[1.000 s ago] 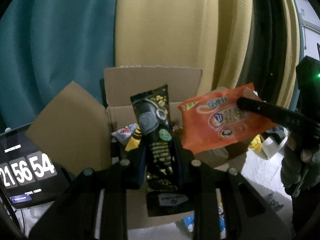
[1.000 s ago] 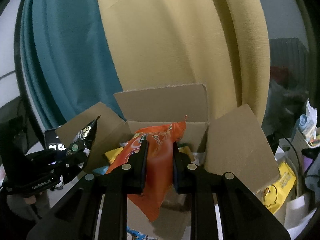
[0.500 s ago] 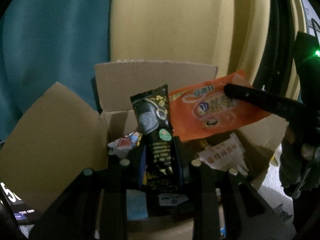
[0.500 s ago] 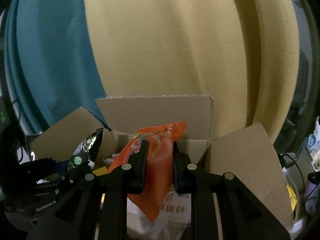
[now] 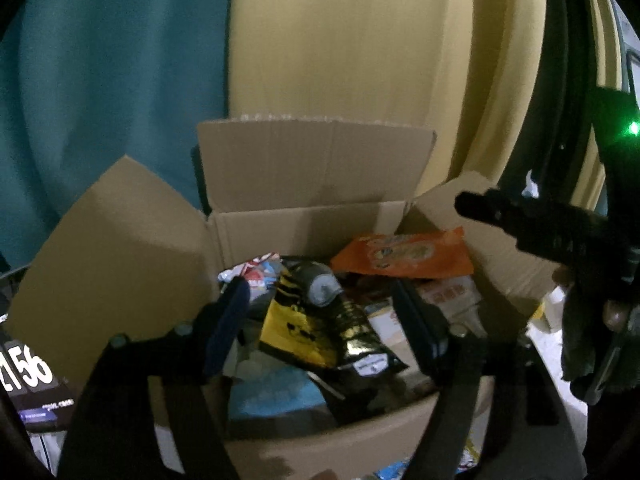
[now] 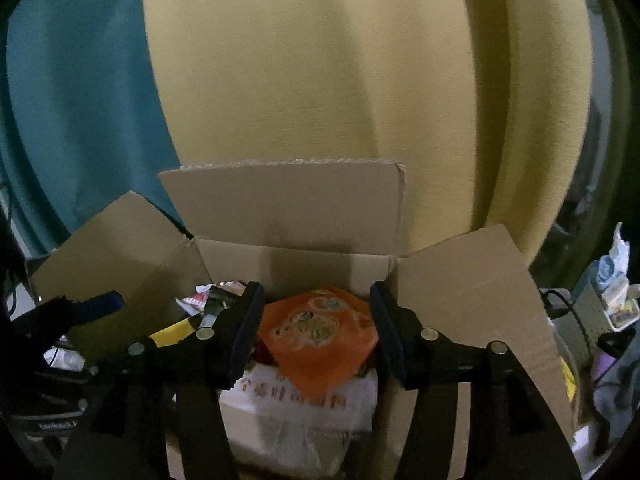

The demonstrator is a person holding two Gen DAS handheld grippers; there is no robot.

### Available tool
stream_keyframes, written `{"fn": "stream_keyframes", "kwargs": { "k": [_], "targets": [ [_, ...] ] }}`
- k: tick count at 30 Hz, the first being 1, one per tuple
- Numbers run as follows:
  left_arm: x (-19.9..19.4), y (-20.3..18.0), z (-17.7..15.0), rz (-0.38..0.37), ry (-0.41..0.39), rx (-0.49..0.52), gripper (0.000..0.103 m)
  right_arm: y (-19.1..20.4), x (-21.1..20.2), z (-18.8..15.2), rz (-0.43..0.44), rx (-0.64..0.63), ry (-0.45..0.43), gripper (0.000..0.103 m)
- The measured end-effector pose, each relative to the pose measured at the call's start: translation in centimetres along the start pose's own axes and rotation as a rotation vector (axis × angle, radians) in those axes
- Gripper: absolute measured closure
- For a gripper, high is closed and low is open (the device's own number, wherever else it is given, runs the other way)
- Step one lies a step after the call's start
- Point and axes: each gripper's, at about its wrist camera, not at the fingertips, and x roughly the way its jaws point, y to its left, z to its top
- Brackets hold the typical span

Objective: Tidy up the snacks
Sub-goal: 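Open both grippers over the box to drop the bags inside, then move the right gripper down to the blue cartoon bag on the table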

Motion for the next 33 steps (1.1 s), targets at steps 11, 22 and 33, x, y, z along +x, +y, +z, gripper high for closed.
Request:
{"fn": "stream_keyframes", "kwargs": {
  "k": [11,22,33],
  "targets": [
    [-5.3,-2.3,-1.4,-0.014,-0.047,-0.008,0.025,0.2,-6.9,-1.9,0.008,-0.011,-0.023,0.045],
    [-8.3,-4.2,-6.2,-0.020,-0.017,-0.022,0.025,-0.8,-12.1,-6.7,-0.001,0.009,-0.012,0.045],
    [-6.2,-4.2,-12.9,-0.031,0.104,-0.110,0.019,-1.7,-11.8,-12.8,0.019,0.066,0.080,0.045]
  ]
}}
